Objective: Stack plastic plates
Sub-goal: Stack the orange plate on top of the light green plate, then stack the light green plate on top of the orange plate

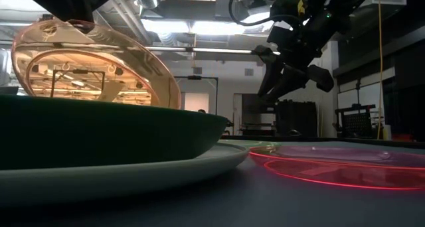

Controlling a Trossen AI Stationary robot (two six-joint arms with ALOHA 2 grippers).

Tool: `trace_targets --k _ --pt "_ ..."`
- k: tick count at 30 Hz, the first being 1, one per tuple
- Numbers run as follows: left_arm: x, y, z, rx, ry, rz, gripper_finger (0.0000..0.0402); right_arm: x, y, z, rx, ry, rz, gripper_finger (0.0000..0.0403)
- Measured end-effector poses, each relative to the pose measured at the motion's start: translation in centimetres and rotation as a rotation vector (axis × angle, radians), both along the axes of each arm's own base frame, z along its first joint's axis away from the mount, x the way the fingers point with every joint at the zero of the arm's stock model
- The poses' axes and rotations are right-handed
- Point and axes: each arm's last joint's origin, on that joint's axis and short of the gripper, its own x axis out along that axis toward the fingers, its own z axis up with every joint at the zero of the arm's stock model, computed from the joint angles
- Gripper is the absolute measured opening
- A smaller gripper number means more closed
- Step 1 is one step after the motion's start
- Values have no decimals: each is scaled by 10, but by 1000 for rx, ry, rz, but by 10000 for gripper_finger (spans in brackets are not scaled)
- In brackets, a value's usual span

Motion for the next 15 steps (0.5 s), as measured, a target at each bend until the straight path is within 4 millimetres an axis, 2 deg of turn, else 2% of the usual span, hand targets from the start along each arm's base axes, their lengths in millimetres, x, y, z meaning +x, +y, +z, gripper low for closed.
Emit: trace_targets --k 8,15 --pt "2 -2 2 -17 -28 -6 95 0 0 0 0 0 0 104" --pt "8 -4 6 12 -92 -92 95 0 0 0 0 0 0 104"
